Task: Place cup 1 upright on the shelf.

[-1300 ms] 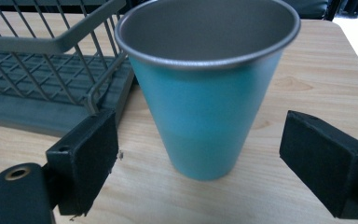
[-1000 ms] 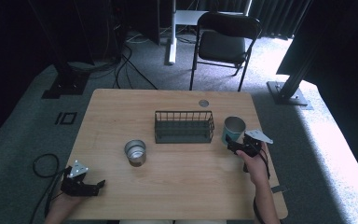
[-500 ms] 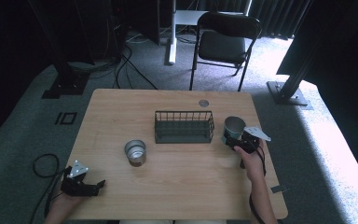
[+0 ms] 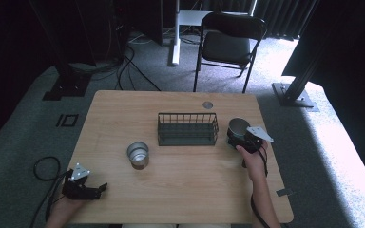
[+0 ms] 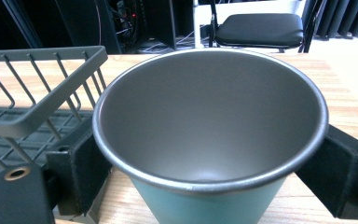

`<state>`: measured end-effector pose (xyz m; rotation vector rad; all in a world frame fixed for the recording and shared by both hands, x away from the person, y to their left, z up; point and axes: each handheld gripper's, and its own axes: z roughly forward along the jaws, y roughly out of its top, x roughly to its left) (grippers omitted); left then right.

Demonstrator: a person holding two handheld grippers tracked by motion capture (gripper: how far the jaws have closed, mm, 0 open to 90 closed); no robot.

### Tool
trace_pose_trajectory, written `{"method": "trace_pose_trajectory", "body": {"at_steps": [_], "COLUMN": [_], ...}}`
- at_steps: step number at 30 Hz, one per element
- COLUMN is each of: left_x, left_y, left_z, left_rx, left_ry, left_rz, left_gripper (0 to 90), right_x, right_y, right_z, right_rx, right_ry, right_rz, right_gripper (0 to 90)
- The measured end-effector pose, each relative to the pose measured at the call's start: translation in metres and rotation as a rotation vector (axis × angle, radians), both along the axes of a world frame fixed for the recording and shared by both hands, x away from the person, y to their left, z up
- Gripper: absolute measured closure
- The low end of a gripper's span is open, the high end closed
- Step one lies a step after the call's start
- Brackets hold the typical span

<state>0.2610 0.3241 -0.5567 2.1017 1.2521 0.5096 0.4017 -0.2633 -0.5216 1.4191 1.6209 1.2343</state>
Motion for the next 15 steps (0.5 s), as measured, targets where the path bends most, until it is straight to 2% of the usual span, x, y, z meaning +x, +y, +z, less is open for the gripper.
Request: {"method": "trace_pose_trajectory", "body": {"at_steps": [5,7,12,15], "left_x": [0.000,0.000,0.000,0.000], "left_y": [0.000,0.000,0.000,0.000], "left_z": [0.000,0.000,0.000,0.000], "left_rx": [0.000,0.000,0.000,0.000], "left_ry": [0.000,0.000,0.000,0.000], "left_rz": [0.000,0.000,0.000,0.000], "left_gripper": [0.4,0.5,0.5,0.5], "right_x": [0.001,0.000,0.000,0.000], "right_y": [0.003,0.004,0.004,0.002], "right_z": [0.000,0.002,0.006,0.015], "right_rx": [-0.023,-0.028,-0.036,-0.027], "right_ry": [-0.009,0.005,0.012,0.019], "right_rz": [-0.021,-0.030,-0.021,-0.009], "right_gripper": [12.7,12.9,12.9,12.9]}}
